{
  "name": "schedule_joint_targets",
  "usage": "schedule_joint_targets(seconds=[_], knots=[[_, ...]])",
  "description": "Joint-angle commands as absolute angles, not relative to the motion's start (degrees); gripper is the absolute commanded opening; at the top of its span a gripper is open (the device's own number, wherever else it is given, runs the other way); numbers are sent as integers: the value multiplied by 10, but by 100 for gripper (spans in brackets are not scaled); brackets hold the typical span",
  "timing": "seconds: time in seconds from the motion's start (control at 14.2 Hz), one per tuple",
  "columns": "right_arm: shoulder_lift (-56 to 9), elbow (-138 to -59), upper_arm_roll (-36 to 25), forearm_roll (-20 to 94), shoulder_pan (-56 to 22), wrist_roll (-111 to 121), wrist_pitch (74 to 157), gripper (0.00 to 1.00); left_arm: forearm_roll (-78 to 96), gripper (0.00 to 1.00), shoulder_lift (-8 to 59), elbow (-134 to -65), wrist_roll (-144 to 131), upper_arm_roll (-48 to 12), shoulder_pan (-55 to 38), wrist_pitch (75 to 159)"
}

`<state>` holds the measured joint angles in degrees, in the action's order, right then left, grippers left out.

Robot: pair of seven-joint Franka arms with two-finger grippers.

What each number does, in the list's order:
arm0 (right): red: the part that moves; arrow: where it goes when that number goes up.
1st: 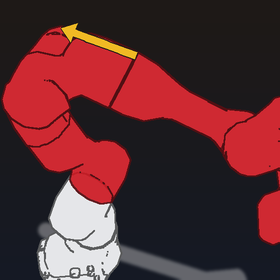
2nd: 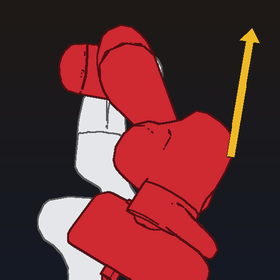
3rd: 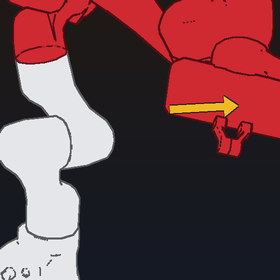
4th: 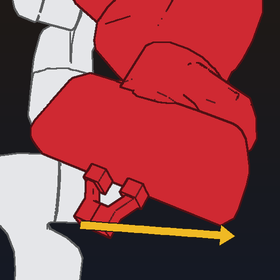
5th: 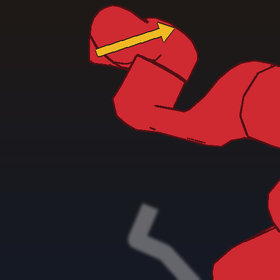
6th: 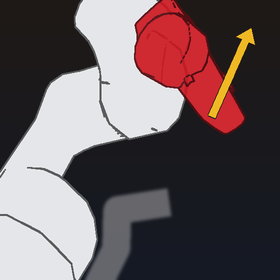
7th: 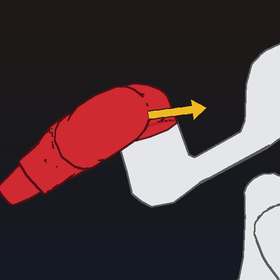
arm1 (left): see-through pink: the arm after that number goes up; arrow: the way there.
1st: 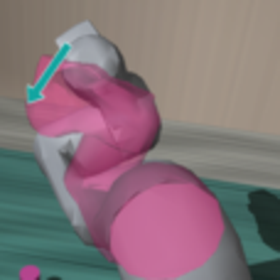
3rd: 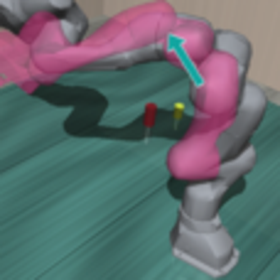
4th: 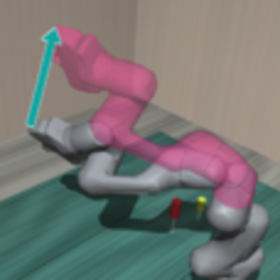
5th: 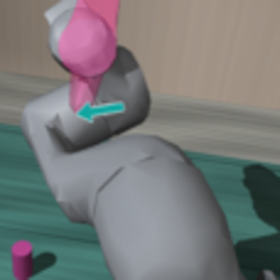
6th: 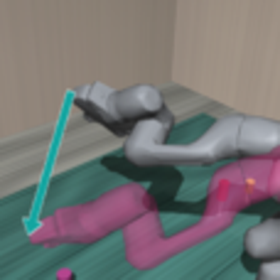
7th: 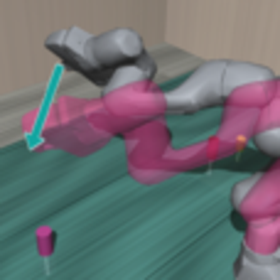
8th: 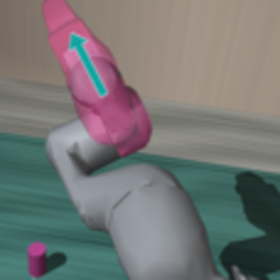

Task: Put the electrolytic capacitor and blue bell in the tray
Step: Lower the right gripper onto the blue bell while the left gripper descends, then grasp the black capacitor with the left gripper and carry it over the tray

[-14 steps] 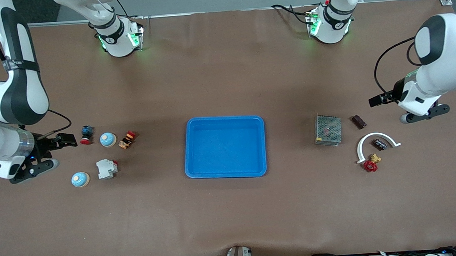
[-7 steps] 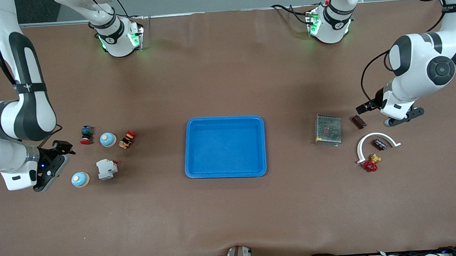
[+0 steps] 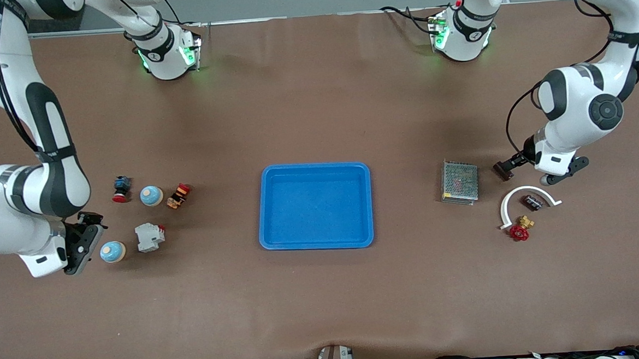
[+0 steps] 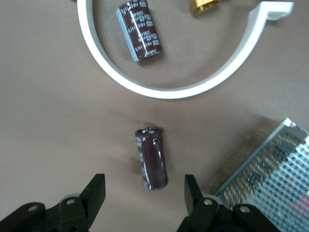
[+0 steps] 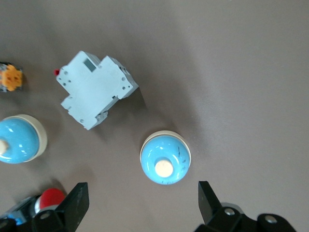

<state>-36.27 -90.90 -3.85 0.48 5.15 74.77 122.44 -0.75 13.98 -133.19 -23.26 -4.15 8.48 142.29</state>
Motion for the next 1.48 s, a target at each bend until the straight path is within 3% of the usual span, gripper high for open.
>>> schedule_joint_targets(seconds=[0.0, 0.28, 0.49, 0.57, 0.64, 1.06, 1.41], knots=[[-376, -902, -32, 11, 59, 765, 1244, 100, 4, 74, 166, -1336, -250, -45, 84, 1465], [-393, -903, -32, 12, 60, 778, 1284, 100, 4, 69, 199, -1336, -250, -45, 84, 1499], [-406, -903, -31, 13, 64, 780, 1292, 100, 4, 28, 203, -1336, -251, -44, 83, 1500], [-413, -903, -31, 13, 65, 780, 1300, 100, 4, 7, 203, -1336, -252, -45, 80, 1499], [-416, -904, -31, 13, 67, 780, 1306, 100, 4, 0, 203, -1335, -256, -45, 79, 1499], [-431, -904, -31, 13, 69, 780, 1315, 100, 3, 0, 145, -1318, -264, -61, 59, 1441], [-445, -905, -25, 35, 75, 784, 1315, 100, 1, 0, 129, -1234, -397, -154, 57, 1314]])
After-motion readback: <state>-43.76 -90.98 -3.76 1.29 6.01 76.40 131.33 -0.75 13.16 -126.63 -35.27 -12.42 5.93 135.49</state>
